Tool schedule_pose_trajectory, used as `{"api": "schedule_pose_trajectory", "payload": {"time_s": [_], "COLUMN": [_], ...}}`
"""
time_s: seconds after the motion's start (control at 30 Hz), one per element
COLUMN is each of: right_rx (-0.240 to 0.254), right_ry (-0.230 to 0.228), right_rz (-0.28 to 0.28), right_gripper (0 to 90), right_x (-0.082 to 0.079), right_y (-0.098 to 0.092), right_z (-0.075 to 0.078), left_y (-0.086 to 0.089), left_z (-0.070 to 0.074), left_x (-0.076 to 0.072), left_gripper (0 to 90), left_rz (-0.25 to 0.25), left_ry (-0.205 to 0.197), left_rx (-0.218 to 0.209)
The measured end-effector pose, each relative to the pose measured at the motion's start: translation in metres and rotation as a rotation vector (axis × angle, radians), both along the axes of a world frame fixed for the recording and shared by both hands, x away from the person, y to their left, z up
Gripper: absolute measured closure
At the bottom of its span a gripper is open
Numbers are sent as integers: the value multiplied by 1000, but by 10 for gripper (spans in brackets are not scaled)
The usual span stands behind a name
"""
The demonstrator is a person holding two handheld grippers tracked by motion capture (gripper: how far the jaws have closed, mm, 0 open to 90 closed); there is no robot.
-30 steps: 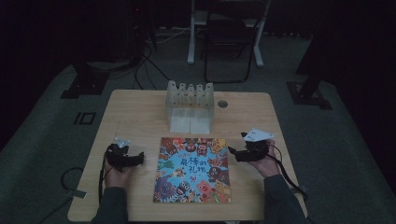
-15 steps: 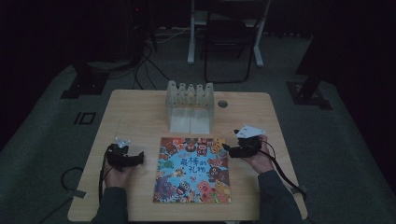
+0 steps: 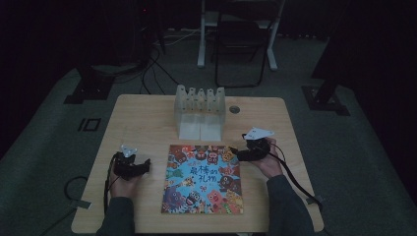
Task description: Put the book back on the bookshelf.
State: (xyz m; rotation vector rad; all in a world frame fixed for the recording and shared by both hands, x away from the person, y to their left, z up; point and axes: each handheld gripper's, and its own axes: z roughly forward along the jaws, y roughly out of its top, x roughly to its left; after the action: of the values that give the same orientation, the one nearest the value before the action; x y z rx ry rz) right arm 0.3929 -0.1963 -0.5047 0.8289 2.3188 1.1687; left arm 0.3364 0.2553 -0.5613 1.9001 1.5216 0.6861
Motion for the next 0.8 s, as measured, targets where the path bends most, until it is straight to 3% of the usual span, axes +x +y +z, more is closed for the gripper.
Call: {"api": "schedule_pose_trajectory", "payload": {"time_s": [0.23, 0.57, 0.8], "right_rx": [12, 12, 8], "right_ry": [25, 65, 116], "right_rz": [-2, 0, 2], "right_gripper": [233, 224, 207], "right_x": [8, 17, 26], "right_y": [3, 7, 10], "right_z": [-9, -21, -31], "left_y": [-4, -9, -19], "left_z": [1, 1, 3], "left_x": [-3, -3, -7], "left_gripper": [282, 271, 298], "left_rz": [-6, -29, -80], "left_ry": [2, 3, -1], "left_rx": [0, -2, -20]}}
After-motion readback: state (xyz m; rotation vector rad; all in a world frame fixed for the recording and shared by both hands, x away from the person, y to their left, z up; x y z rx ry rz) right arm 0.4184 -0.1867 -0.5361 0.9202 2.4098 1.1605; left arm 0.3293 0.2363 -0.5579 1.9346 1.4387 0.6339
